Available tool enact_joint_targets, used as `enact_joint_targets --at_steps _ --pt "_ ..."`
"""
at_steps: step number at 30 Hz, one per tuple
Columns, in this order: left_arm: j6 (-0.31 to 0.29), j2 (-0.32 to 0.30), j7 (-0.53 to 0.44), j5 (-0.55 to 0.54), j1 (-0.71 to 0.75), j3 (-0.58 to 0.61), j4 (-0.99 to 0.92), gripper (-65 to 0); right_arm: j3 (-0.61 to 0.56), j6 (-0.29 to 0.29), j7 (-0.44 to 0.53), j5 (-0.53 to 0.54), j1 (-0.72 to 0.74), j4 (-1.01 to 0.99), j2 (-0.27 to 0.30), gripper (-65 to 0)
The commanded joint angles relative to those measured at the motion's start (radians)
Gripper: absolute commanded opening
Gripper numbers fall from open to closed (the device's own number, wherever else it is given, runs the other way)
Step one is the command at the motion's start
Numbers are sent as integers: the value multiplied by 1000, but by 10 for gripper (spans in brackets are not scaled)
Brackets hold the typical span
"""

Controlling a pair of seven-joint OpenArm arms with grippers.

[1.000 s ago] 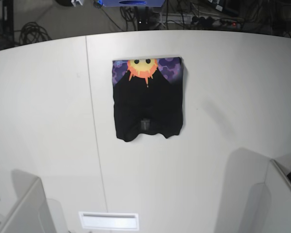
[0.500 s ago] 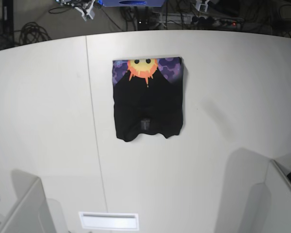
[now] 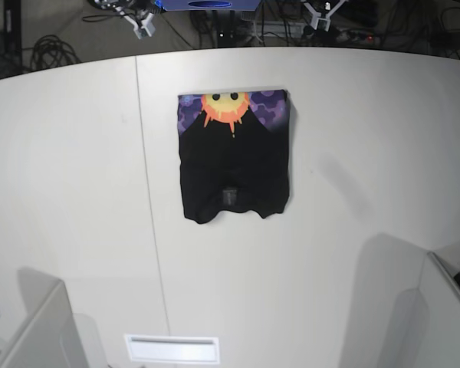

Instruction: Fold the T-shirt properly

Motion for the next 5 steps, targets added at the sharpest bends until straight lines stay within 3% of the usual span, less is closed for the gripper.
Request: enact_joint_targets --at_steps 1,5 --pt "-1 -5 -5 1 6 0 0 -650 1 7 9 1 -5 0 4 -650" --pt "-1 -10 -12 1 14 0 0 -650 1 7 9 1 -5 0 -19 -650"
